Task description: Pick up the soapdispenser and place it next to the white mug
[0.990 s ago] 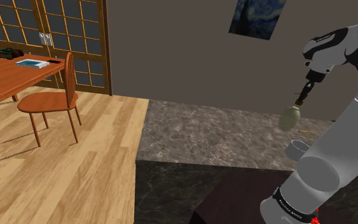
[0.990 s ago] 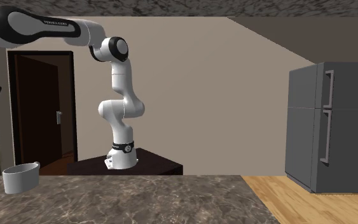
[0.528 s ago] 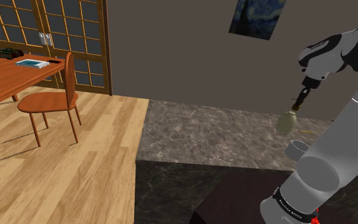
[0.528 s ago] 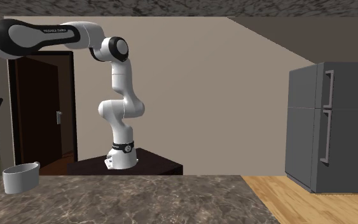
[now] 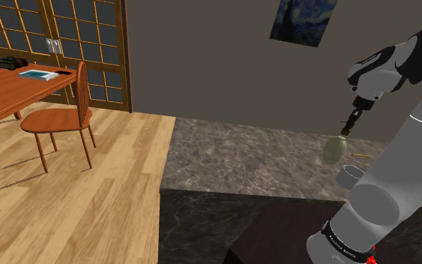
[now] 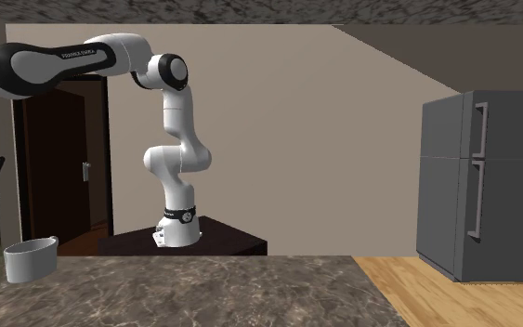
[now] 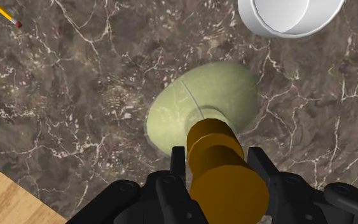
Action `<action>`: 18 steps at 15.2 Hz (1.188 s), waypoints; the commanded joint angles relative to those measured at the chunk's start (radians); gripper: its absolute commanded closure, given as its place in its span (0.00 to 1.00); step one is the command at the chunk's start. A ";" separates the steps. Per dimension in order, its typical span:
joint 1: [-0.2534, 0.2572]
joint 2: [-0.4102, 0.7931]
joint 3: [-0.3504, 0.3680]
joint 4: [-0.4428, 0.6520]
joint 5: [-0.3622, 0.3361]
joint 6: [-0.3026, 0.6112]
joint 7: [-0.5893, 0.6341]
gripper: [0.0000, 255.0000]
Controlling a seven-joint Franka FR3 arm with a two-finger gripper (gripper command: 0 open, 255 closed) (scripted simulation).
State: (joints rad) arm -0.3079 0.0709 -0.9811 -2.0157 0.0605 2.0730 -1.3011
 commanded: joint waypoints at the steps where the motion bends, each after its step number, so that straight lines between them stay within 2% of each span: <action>1: 0.000 0.001 0.000 0.000 0.001 0.001 -0.001 1.00; 4: 0.000 0.001 0.000 0.000 0.001 0.001 -0.001 1.00; 5: 0.000 0.001 0.000 0.000 0.001 0.001 -0.001 0.00; 10: 0.000 0.001 0.000 0.000 0.001 0.001 -0.001 0.00; 14: 0.015 -0.062 0.000 0.086 -0.059 -0.119 0.042 0.00; 18: 0.014 -0.062 0.001 0.086 -0.059 -0.119 0.042 0.00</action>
State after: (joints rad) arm -0.2939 0.0104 -0.9805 -1.9307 0.0032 1.9562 -1.2606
